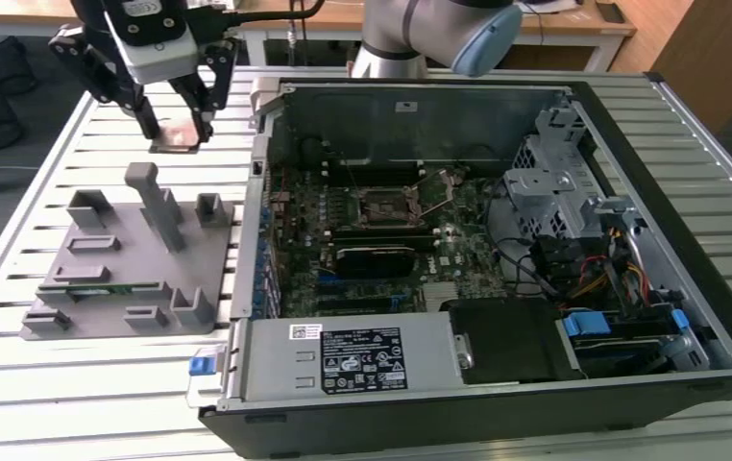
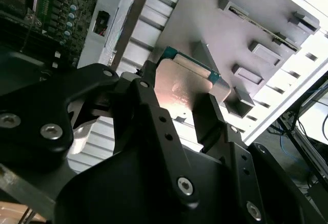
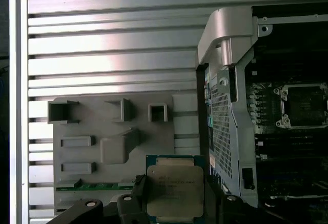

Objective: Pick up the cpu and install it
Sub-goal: 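Pick up the cpu and move it towards the insertion slot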

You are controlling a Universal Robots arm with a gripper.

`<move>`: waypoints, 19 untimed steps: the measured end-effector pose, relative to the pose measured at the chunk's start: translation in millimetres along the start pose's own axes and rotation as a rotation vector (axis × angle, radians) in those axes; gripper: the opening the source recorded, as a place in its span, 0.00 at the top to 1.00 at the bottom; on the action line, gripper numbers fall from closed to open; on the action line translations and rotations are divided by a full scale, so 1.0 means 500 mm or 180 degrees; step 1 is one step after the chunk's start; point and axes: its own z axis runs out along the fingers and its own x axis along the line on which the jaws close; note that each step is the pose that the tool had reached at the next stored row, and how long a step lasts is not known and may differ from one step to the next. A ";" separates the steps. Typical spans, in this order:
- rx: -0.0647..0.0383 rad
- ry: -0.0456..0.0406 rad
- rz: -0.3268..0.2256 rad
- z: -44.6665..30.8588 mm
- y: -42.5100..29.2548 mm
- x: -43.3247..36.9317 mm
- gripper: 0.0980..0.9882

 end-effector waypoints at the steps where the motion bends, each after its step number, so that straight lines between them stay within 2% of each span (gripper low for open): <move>1: 0.0000 0.0000 0.0000 0.000 0.000 -0.004 0.51; 19: 0.0000 0.0005 -0.0009 -0.002 0.005 -0.067 0.51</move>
